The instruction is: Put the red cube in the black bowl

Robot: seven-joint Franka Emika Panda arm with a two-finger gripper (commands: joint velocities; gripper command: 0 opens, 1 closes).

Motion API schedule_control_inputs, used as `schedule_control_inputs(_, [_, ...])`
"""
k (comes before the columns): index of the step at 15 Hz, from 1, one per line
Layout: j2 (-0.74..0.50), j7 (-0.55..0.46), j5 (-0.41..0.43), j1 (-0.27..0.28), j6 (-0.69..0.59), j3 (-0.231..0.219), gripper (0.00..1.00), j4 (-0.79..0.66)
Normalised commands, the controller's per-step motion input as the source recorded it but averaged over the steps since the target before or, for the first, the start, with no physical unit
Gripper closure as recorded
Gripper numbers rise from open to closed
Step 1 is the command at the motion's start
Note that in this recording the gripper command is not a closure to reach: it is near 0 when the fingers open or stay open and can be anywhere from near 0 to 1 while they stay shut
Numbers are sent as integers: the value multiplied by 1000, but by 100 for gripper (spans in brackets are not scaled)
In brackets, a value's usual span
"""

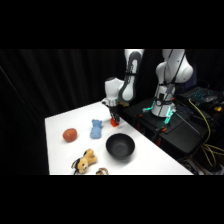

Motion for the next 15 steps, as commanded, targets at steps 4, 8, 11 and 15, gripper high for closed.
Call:
schedule_control_inputs(4, [-69, -5, -11, -105, 186, 124, 100, -66])
schedule_control_inputs(8, [-499, 294, -195, 208, -55, -100, 100, -274])
schedule_control_inputs(11, [-757, 588, -471, 468, -424, -332, 100, -209])
schedule_control_inputs(15, [-565, 717, -673, 305, -562, -183, 100, 64])
